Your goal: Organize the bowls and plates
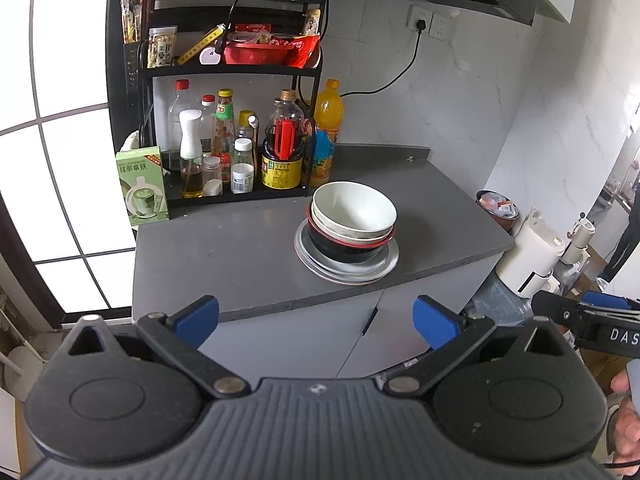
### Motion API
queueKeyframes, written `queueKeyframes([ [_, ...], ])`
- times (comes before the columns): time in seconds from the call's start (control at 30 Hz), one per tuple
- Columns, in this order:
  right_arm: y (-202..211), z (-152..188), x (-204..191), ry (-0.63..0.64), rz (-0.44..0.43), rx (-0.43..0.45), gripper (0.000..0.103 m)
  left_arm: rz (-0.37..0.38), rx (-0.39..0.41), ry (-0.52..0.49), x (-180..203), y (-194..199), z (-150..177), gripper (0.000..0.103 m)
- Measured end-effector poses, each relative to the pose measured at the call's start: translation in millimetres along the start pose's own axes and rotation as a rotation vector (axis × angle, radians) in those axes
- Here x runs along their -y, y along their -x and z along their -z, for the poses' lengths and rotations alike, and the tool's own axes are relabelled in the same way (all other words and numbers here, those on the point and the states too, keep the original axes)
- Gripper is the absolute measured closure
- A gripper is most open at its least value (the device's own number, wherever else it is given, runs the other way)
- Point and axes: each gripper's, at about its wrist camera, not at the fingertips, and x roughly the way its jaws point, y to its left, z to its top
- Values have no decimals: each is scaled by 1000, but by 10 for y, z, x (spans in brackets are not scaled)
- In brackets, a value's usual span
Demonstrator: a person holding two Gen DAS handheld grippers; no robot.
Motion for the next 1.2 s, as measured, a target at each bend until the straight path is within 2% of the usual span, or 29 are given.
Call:
queueKeyframes([
  [1.2,-25,-1,-44,-22,17,-4,0,11,0,-12,-72,-69,-30,1],
])
